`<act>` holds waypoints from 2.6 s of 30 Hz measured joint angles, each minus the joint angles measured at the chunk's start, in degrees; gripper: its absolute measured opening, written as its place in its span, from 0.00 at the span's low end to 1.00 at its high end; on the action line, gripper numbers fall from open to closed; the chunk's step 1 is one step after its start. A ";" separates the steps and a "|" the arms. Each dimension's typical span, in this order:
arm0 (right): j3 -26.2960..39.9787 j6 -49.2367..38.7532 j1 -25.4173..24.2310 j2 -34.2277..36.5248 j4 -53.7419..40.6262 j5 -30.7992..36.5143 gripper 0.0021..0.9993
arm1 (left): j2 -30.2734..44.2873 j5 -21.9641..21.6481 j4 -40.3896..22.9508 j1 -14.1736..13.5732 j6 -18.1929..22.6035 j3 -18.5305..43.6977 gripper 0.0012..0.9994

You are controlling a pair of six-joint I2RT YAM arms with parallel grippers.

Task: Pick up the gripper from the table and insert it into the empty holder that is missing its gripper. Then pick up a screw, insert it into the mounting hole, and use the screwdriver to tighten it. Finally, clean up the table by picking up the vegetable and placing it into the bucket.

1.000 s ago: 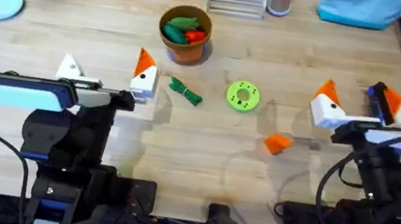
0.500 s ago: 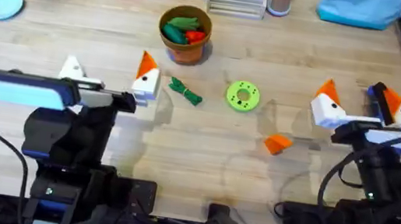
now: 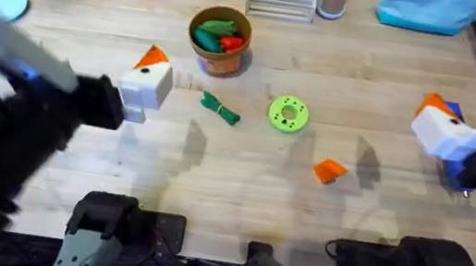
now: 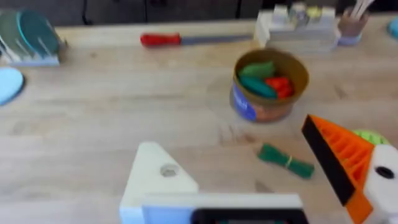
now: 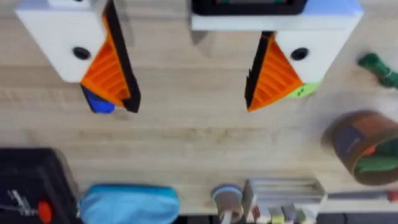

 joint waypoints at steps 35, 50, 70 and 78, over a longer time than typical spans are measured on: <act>14.31 0.00 0.00 14.35 -12.51 -3.30 1.00 | 51.40 1.70 -3.06 -15.51 -32.08 10.38 0.99; 14.31 0.00 0.00 14.35 -12.51 -3.30 0.99 | 58.41 -3.46 -1.98 -23.26 -43.86 9.33 0.01; 14.31 0.02 0.00 14.35 -12.54 -3.30 0.99 | 14.84 -7.48 1.07 -26.95 -22.55 9.31 0.99; 14.31 0.02 0.00 14.35 -12.54 -3.30 0.99 | 9.89 -10.67 1.39 -26.95 -22.52 9.31 0.99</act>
